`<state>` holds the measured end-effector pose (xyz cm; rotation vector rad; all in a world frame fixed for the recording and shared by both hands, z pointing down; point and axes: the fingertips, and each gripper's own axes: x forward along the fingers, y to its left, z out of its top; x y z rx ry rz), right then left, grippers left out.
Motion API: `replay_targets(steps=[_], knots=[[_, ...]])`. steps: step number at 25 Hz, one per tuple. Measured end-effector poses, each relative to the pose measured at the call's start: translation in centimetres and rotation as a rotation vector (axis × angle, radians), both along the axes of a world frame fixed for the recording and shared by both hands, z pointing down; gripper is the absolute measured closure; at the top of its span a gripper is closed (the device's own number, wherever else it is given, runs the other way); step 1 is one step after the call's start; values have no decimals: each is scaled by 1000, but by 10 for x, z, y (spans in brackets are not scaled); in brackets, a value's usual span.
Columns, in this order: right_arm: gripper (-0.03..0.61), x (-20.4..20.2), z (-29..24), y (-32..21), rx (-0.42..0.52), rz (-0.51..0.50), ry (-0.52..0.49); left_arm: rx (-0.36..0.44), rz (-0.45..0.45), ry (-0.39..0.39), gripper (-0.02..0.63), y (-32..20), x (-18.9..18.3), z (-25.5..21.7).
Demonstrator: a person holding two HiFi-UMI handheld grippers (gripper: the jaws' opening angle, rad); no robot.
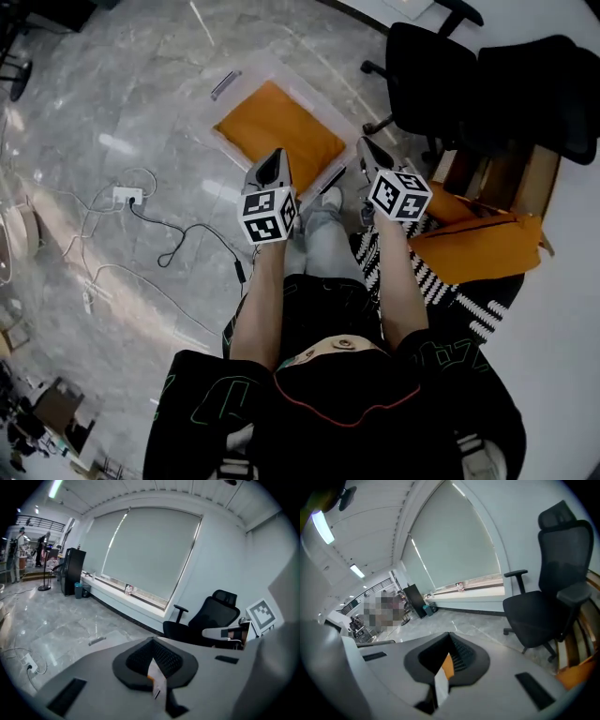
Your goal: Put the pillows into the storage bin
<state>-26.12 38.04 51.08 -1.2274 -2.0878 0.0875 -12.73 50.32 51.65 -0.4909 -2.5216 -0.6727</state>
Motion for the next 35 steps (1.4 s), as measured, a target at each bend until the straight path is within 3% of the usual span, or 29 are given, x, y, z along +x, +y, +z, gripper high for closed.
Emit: replay_targets(steps=[9, 21, 25, 35], knots=[[576, -1, -29, -137, 1, 310, -48, -19, 383, -79, 618, -111, -87, -35], [575, -2, -44, -349, 80, 783, -90, -1, 817, -128, 618, -304, -153, -63], [575, -8, -50, -413, 68, 871, -101, -9, 916, -134, 618, -370, -168, -70], [575, -28, -43, -548, 28, 1070, -89, -27, 1133, -68, 618, -515, -189, -58]])
